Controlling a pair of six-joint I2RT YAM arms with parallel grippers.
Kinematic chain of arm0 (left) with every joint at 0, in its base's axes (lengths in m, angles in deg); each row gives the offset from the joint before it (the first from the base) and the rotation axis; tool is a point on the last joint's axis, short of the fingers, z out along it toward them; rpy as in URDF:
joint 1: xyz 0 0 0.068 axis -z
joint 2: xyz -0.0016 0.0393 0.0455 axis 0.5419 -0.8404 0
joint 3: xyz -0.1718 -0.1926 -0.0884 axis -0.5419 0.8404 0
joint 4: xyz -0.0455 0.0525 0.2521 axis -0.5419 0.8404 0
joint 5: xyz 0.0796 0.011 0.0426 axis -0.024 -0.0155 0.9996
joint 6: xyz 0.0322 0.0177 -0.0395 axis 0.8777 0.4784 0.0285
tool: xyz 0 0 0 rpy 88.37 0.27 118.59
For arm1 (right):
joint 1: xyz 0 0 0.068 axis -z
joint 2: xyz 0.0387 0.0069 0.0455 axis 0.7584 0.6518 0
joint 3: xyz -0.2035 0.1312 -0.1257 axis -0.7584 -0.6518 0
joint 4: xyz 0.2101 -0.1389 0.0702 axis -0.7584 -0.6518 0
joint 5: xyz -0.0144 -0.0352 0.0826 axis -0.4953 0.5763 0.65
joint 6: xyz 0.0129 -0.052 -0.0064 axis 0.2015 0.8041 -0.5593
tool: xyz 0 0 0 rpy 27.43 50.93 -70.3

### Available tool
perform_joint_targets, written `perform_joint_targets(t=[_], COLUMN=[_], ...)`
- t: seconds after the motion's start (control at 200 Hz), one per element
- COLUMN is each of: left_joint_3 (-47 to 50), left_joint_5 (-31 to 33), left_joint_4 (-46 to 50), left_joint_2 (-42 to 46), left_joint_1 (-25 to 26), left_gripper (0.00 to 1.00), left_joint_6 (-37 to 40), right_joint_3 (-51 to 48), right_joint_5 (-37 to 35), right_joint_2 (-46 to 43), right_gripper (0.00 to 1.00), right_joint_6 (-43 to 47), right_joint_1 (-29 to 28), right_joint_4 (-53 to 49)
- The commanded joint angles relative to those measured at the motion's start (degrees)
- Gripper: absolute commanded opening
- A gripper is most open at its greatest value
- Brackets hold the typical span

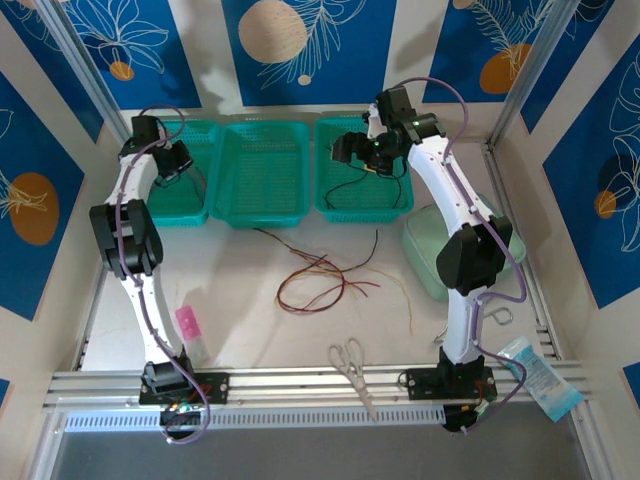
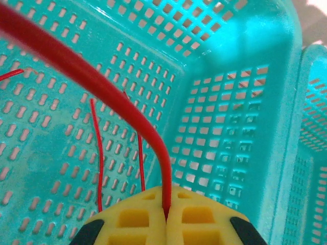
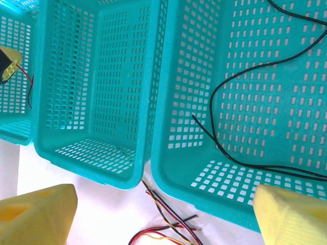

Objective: Untangle the cables

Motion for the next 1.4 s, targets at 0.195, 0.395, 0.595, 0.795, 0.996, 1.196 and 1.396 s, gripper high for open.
perform_joint_targets(t=[0.195,0.395,0.595,0.795,0.996,1.196,1.396], left_joint_3=[-0.5,-1.3,-2.4,-2.1,-4.6,-1.0,9.0], left_joint_5=[-6.5,-5.7,-4.7,5.0,16.8,14.7,17.8], left_joint_4=[3.0,4.6,4.9,7.5,14.8,17.6,16.3], left_joint_2=[-3.0,-4.0,-1.9,3.4,7.5,14.8,27.5], left_joint_1=[-1.1,-1.2,-0.9,1.9,4.7,5.6,11.3], left_gripper=[0.0,0.12,0.55,0.72,0.78,0.79,0.8], left_joint_6=[-2.6,-1.6,-1.7,2.6,9.4,8.3,12.9], right_joint_3=[-0.7,-0.8,-1.3,-5.1,-10.5,-21.2,-35.7], right_joint_5=[-0.7,-0.9,-1.1,-1.0,-1.5,-3.1,-5.7], right_joint_2=[-0.8,-1.3,-2.9,-6.6,-12.0,-20.5,-29.5], right_gripper=[0.89,0.89,0.89,0.89,0.89,0.9,0.9], right_joint_6=[0.0,0.1,0.1,-0.7,-1.3,-5.4,-9.3], right_joint_1=[-1.1,-1.2,-1.3,-1.5,-1.4,-1.0,-1.2], right_joint_4=[0.1,-0.1,-0.1,1.6,2.7,4.3,6.2])
